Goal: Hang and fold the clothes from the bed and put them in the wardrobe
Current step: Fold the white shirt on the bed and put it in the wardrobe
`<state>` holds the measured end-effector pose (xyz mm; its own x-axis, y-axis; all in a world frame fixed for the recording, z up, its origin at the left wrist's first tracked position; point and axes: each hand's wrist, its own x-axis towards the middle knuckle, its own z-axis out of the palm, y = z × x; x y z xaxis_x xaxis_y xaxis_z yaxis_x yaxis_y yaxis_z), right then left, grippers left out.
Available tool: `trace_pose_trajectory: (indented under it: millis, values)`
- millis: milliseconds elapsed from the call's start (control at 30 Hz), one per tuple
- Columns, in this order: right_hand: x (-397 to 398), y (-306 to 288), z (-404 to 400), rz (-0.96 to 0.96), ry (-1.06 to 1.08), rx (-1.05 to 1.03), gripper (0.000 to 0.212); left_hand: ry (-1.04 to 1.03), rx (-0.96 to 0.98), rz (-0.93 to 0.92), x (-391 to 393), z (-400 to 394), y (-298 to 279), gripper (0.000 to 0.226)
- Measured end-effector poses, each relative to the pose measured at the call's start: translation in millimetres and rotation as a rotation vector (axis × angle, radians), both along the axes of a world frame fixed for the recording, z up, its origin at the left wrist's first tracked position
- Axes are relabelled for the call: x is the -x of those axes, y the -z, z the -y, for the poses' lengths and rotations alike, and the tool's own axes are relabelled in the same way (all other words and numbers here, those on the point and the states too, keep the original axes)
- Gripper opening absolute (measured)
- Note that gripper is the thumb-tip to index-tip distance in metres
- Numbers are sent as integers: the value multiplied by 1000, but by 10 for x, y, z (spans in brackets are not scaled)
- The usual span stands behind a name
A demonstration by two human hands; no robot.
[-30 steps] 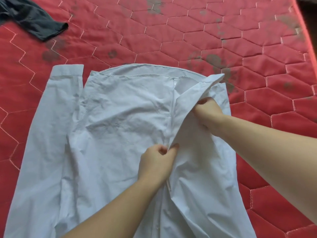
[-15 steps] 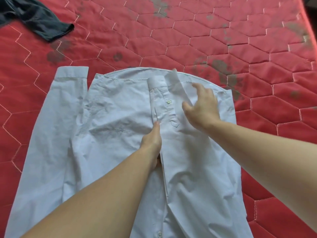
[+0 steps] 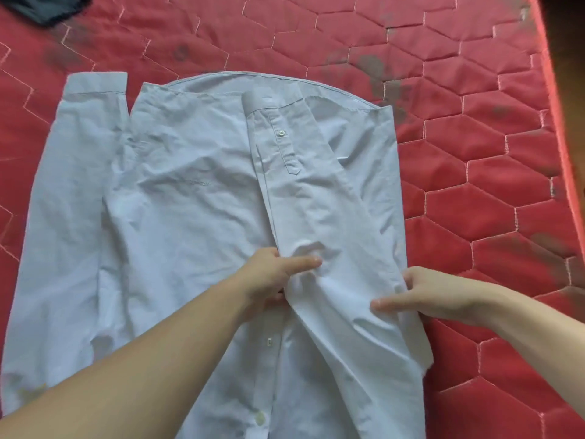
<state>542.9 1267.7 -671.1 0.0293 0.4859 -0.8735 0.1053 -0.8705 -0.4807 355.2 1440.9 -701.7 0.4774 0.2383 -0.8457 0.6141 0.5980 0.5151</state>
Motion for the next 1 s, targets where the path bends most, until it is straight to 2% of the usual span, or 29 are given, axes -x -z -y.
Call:
trace_pose_trajectory:
  millis: [67,167,267,333,400,433,467,533,600,700,800,867,1000]
  values:
    - [-19,-12,194,-26,-38,54,19,-21,-33,-24,43,140,-27,36]
    - [-75,-58,399,104,-21,139,21,-122,-72,-11,58,262,-76,18]
    - [-27,-134,463,336,-159,246,30,-172,-125,6,81,345,-147,28]
    - [71,-132,403,715,-166,93,43,-193,-194,9,144,351,-175,35]
    - [258,-126,272,1130,-69,-243,51,-169,-298,7,271,314,-174,36]
    - [380,-129,174,1261,-76,-412,53,-135,-375,-4,357,279,-172,36]
    - [516,-125,62,1307,-128,-534,54,-94,-469,-21,459,229,-169,34]
    - [774,14,-84,1263,-365,-592,61,10,-683,-52,686,113,-171,30]
    - [1010,200,-159,1185,-550,-442,68,108,-883,-39,931,-50,-179,29]
    - [1251,357,-259,1237,-488,-358,67,152,-1148,-100,1303,-394,-189,30]
    - [1464,342,-535,1261,-407,-454,62,61,-1336,-331,1655,-754,-184,33]
    - [1699,300,-812,1210,-436,-607,58,-66,-1300,-434,1867,-941,-153,35]
    - [2375,229,-1466,1053,-585,-904,49,-227,-1006,-563,2259,-1145,-43,59]
